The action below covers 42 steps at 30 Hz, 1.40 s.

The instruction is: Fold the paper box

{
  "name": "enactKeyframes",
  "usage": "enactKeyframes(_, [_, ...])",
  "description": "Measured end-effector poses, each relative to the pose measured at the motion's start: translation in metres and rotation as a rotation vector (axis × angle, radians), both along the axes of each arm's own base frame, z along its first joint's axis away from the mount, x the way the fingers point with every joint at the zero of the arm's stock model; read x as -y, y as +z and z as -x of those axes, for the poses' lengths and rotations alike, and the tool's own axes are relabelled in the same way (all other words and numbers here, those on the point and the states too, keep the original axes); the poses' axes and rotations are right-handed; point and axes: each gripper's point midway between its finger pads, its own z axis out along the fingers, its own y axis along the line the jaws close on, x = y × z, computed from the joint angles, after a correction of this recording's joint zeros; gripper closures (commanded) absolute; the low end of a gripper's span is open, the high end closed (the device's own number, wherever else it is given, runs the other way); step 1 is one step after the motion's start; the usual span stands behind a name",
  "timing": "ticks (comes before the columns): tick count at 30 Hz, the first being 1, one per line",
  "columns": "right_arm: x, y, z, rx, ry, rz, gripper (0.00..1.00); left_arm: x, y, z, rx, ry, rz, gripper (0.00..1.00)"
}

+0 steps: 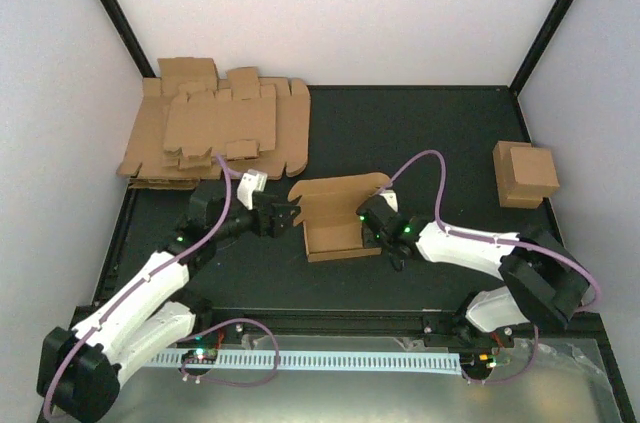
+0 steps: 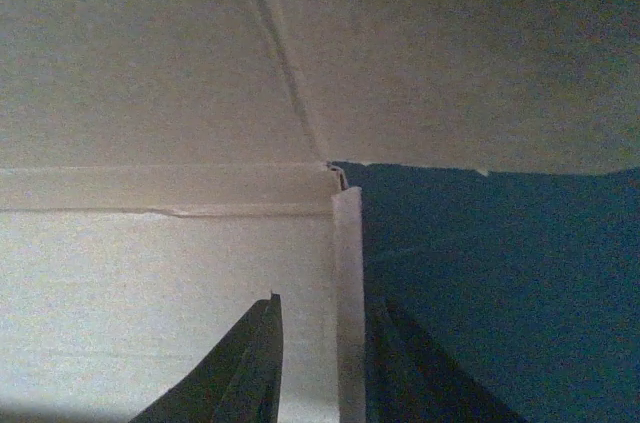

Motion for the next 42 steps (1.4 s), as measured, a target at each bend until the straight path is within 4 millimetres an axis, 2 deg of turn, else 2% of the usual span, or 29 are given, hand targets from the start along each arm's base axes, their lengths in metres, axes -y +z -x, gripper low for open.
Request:
enactKeyframes(1, [-0.001,0.000,-0.001,0.002,-0.003,-0.004,0.64,-0.004,0.000,0.000,0.009,0.025,-0.004,0.01])
enactKeyframes(8, [0.000,0.004,0.001,0.029,0.004,-0.038,0.54,-0.024,0.003,-0.008,0.035,0.162,-0.032,0.01])
enactKeyframes(10, [0.003,0.010,0.005,0.049,0.021,-0.059,0.44,-0.025,0.001,-0.008,0.030,0.166,-0.036,0.01])
enactKeyframes(12, [0.005,0.019,0.010,0.078,0.053,-0.083,0.31,-0.026,0.000,-0.007,0.023,0.165,-0.040,0.01])
enactKeyframes(19, [0.010,0.057,0.019,0.194,0.128,-0.168,0.22,-0.026,-0.009,0.000,-0.017,0.147,-0.054,0.06])
enactKeyframes(24, [0.020,0.091,0.013,0.268,0.129,-0.194,0.17,-0.026,-0.016,0.006,-0.049,0.139,-0.057,0.12])
enactKeyframes(29, [0.050,0.120,-0.011,0.302,0.026,-0.222,0.24,-0.026,-0.027,0.015,-0.095,0.133,-0.033,0.17])
enactKeyframes(31, [0.064,0.124,-0.017,0.307,-0.021,-0.228,0.25,-0.027,-0.034,0.017,-0.125,0.142,-0.032,0.17])
enactKeyframes(38, [0.096,0.117,-0.030,0.274,-0.143,-0.236,0.40,-0.042,-0.045,0.015,-0.170,0.245,-0.059,0.17])
enactKeyframes(41, [0.102,0.106,-0.038,0.231,-0.173,-0.252,0.55,-0.044,-0.045,0.013,-0.174,0.264,-0.060,0.18])
enactKeyframes(42, [0.103,0.101,-0.040,0.213,-0.180,-0.256,0.63,-0.044,-0.047,0.013,-0.181,0.266,-0.061,0.19])
